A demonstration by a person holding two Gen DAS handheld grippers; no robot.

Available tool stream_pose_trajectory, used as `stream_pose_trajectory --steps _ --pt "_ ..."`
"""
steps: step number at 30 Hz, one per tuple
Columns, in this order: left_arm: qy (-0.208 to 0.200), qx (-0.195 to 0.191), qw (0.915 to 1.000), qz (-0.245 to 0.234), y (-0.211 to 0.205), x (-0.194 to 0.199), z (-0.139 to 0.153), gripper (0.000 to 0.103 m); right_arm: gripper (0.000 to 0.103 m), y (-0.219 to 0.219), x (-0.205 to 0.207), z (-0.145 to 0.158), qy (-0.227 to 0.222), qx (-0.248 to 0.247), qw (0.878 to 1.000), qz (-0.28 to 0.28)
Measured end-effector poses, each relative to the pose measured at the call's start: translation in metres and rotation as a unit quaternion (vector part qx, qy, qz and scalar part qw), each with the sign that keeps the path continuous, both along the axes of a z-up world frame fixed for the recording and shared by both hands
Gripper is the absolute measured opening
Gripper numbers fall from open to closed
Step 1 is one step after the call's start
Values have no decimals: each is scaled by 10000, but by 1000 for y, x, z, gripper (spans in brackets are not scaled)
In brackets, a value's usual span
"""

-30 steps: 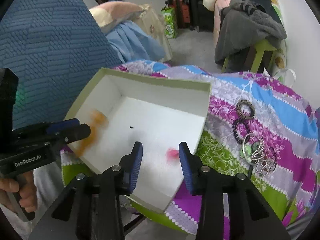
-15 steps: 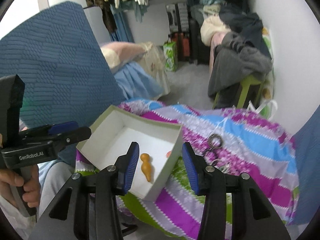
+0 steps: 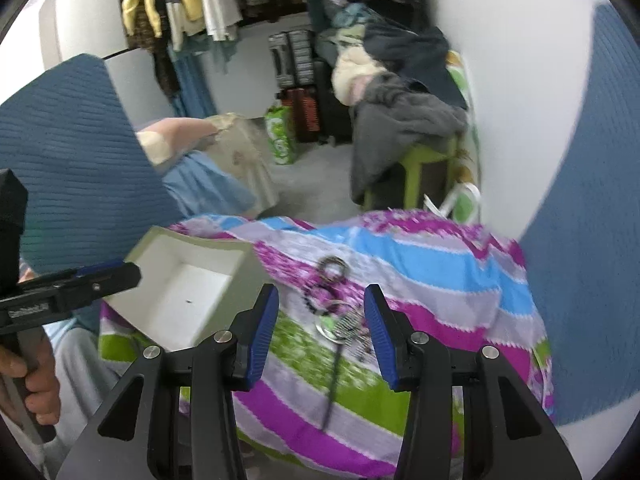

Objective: Organize jewelry
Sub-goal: 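Return both tools to the pile and close the left tool on a silver chain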

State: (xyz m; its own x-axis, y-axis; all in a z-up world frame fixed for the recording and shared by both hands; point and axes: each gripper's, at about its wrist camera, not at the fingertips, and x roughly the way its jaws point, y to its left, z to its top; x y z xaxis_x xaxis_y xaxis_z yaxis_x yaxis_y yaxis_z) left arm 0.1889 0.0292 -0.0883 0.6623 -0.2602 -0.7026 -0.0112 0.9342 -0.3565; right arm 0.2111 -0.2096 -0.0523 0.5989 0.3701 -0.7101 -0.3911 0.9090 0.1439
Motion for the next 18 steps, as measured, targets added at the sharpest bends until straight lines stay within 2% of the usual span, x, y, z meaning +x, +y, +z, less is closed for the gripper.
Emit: stream_pose_trajectory --steps 9,13,18 --pt "325 -181 9986 -369 -57 22 -44 45 33 -34 11 -72 535 18 9985 -71" --pt "469 -196 9975 -482 -75 35 -62 43 33 -42 22 -103 779 217 9967 -57" --pt "614 -232 9970 -421 -89 59 -89 40 33 -44 37 -117 835 385 9958 -10"
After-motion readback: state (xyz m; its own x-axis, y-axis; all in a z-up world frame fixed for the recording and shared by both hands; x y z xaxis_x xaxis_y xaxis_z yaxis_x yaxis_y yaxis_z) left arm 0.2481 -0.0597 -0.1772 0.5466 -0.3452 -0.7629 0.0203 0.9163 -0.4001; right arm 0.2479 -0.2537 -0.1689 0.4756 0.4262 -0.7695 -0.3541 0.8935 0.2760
